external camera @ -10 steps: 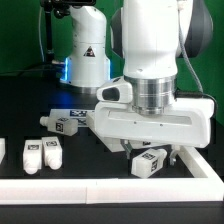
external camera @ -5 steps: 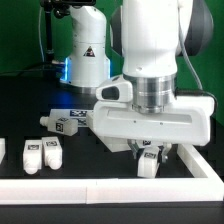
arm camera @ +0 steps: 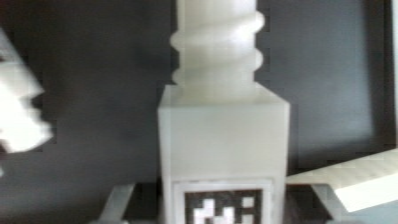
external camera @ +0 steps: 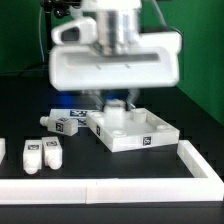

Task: Assemble one leg

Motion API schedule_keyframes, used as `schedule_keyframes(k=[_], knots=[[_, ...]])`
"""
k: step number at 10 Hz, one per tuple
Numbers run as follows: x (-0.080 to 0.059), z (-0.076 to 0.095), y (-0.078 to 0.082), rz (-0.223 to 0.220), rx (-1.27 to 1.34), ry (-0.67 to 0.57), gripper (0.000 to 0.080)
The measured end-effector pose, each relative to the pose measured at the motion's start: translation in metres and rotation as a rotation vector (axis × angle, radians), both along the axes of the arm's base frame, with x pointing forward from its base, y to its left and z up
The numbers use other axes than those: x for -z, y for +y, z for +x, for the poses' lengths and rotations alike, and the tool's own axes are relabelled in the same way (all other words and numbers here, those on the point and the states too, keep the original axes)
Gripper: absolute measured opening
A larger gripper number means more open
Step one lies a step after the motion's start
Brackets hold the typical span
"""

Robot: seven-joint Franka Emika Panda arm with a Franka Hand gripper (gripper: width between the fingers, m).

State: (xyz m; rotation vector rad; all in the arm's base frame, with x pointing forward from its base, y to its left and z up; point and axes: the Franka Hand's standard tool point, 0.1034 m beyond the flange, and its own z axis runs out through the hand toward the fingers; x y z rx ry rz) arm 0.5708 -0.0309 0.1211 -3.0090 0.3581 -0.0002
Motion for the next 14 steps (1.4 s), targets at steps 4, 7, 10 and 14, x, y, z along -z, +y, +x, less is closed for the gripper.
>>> schedule_keyframes(k=[4,7,10,14], knots=[[0.003,0.000,0.004,0.000,-0.006,-0.001,0.0281],[0.011,-0.020,-0.008,-0.007,-0.108,-0.005,0.0281],[0.010,-0.069,-0.085,-0.016,-0.246,-0.026,0.0281],[0.019,-0.079,-0.093,-0.034,-0.229,-0.052,0.0281]])
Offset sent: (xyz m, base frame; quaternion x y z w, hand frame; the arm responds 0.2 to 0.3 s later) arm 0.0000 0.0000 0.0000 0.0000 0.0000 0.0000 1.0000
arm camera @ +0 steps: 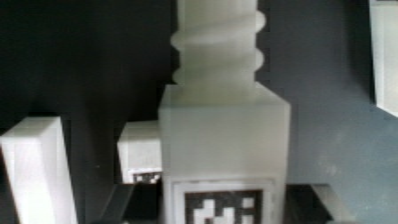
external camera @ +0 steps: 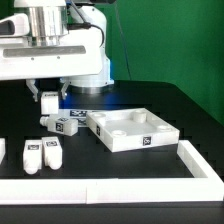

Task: Assemble one leg

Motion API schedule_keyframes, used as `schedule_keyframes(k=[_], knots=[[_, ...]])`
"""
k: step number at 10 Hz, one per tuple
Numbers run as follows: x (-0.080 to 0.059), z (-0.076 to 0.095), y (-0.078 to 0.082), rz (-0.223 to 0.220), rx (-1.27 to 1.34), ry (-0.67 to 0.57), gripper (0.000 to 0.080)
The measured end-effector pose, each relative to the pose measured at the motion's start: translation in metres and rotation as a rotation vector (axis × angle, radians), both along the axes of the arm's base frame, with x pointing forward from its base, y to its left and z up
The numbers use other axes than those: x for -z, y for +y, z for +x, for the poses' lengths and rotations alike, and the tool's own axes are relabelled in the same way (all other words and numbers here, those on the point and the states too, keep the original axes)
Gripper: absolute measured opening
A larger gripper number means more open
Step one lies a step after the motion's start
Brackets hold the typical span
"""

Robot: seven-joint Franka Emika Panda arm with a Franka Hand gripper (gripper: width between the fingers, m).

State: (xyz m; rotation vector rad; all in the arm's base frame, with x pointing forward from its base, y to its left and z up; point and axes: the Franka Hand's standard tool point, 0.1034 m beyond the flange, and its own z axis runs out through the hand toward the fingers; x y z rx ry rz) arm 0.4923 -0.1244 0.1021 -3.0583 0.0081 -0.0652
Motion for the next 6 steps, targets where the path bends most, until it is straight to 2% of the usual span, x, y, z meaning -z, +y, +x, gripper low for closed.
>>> schedule_keyframes(k=[2,3,5,6], knots=[[0.003,-0.002,-0.002,-0.001,-0.010,0.003,0.0281],[0.011,-0.012,-0.010,-0.006,-0.043,0.011,0.0281],[0.030,-0.048,-0.042,-0.021,-0.119,0.008,0.0281],[0.042,-0.062,-0.053,-0.035,-0.112,0.007,0.0281]])
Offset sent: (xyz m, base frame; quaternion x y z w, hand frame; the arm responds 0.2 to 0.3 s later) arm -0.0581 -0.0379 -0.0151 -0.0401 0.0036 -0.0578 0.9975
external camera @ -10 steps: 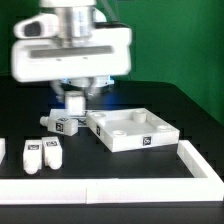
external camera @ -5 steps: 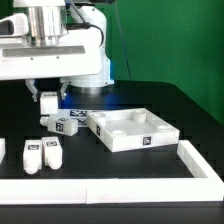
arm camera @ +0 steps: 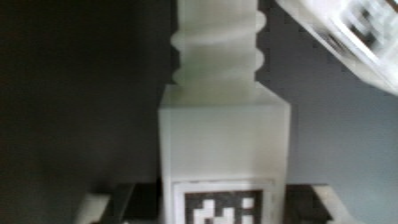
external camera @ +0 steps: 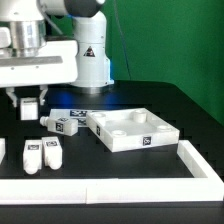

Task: Assemble one leg

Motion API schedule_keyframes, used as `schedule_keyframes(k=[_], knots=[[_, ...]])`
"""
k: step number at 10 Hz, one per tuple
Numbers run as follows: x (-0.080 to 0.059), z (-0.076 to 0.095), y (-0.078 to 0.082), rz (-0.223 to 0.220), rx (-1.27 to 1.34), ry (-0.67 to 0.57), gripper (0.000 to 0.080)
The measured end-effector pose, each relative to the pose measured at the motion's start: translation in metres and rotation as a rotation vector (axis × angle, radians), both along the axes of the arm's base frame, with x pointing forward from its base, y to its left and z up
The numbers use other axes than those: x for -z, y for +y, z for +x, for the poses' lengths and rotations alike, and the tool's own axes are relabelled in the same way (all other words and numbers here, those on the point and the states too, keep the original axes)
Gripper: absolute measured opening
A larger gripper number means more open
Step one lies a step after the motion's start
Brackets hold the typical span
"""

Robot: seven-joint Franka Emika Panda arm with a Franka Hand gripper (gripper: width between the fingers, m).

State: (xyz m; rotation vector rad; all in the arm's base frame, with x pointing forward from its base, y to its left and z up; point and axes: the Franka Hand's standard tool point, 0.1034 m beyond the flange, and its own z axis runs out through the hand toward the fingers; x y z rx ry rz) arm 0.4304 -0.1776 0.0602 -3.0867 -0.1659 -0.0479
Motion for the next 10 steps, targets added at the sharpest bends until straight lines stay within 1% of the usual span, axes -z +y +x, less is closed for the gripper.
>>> schedule_keyframes(k=[2,3,4,5,8,9,10], knots=[[0.021,-0.014,-0.014,-0.028,-0.016,-0.001,0.0281],[0.025,-0.016,-0.023,-0.030,-0.010,0.002,0.0281],[0.035,-0.020,-0.026,-0.038,-0.006,0.008,0.0281],[0.044,-0.023,-0.023,-0.038,-0.010,0.019,0.0281],[0.044,-0.021,-0.023,-0.030,-0.012,0.025,0.0287],[0.044,-0.021,-0.023,-0.030,-0.012,0.025,0.0455],[0.042,-0.020,-0.021,-0.025,-0.012,0.029,0.0455]])
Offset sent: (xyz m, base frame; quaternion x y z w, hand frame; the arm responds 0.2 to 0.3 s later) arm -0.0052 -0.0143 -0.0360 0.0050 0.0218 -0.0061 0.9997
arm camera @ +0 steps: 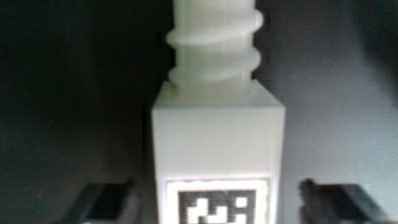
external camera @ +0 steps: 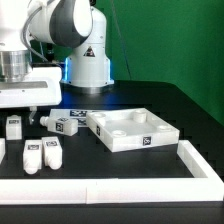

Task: Assemble one leg

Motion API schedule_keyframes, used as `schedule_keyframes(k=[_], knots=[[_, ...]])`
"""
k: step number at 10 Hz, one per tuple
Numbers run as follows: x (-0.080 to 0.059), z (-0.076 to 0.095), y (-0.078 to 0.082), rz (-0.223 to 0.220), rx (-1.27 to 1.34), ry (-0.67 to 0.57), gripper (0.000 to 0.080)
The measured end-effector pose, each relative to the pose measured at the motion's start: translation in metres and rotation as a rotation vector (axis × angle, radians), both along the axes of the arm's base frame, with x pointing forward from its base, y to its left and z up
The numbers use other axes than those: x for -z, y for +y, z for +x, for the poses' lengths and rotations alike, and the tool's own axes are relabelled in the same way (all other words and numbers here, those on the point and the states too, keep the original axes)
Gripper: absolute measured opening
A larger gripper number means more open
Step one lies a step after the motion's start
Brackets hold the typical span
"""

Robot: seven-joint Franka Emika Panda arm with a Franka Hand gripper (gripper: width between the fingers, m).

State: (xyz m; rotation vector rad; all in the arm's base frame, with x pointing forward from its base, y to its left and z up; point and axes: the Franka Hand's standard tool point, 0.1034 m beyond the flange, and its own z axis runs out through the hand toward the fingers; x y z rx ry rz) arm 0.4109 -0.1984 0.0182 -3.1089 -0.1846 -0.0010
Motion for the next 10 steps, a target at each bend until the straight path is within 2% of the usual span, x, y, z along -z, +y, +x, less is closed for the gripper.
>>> schedule_keyframes(k=[1,2,3,4,6,7,10], knots=[[-0.013,0.011,0.008,0.033,-0.005,0.021,0.0602],[-0.031,0.026,0.016,0.043,-0.021,0.021,0.0635],[-0.049,0.042,0.030,0.038,-0.057,0.017,0.0635],[-0.056,0.053,0.051,0.036,-0.079,0.006,0.0647],[-0.057,0.070,0.096,0.020,-0.122,-0.010,0.0649],[-0.054,0.074,0.112,0.015,-0.124,-0.018,0.0649],[-0.054,0.072,0.107,0.016,-0.125,-0.018,0.0649]])
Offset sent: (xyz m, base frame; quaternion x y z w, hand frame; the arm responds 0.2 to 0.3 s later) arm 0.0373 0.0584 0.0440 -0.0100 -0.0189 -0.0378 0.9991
